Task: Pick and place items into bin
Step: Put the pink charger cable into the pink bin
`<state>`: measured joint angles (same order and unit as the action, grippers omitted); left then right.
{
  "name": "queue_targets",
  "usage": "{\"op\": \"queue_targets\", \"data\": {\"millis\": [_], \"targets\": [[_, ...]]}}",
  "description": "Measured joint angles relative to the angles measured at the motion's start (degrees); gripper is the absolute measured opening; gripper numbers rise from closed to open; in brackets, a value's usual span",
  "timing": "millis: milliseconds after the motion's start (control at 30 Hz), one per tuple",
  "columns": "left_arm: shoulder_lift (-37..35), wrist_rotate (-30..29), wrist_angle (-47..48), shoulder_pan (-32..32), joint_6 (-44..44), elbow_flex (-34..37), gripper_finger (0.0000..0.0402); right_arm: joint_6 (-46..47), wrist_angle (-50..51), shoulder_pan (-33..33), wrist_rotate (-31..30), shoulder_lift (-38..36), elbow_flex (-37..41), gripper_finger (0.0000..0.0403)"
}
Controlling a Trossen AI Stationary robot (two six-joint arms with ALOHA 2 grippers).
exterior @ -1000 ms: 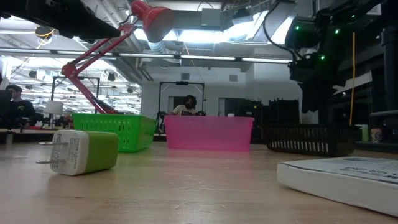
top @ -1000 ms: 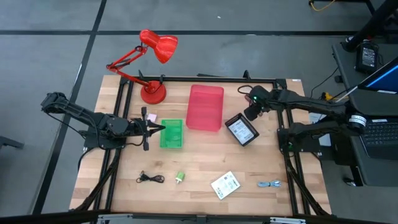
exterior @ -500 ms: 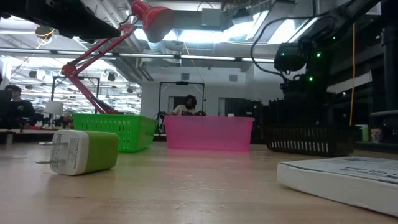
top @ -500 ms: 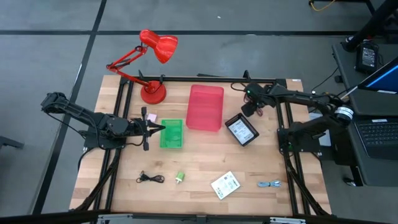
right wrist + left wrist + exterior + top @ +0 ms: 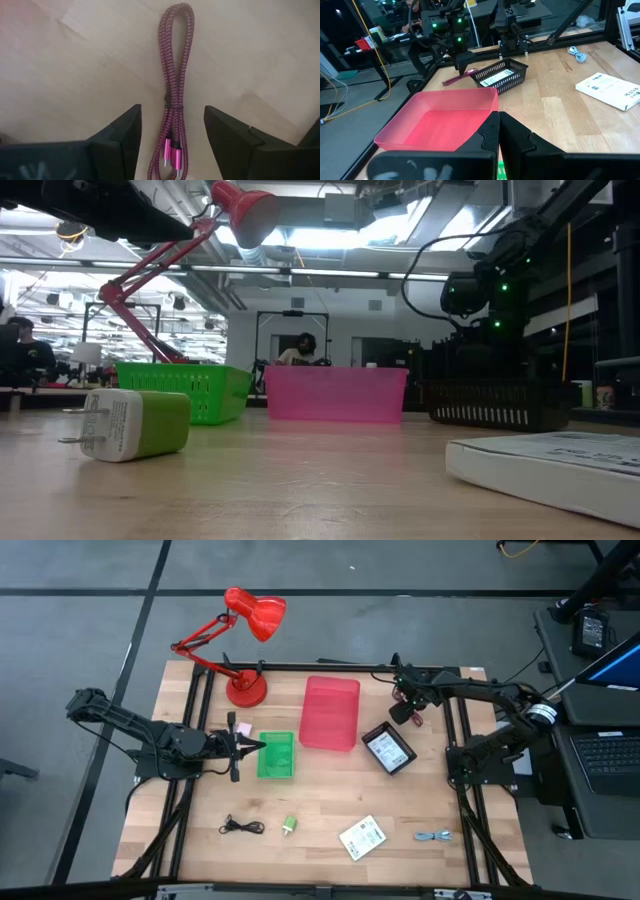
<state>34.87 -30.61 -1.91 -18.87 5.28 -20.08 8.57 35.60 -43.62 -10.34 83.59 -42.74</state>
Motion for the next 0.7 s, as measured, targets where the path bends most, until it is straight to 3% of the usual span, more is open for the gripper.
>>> {"op": "queue_targets", "data": {"millis": [500, 700], "targets": [[0.00, 0.00, 0.00, 0.02, 0.00, 0.00, 0.0004, -1.60, -2.62, -0.45, 2.70, 8.41, -0.43, 0.0191], [0.00, 0.00, 0.01, 0.01, -0.07, 0.00, 0.0004, -1.61, -2.79, -0.44, 3.24, 8.40, -0.25, 0.0155]]}}
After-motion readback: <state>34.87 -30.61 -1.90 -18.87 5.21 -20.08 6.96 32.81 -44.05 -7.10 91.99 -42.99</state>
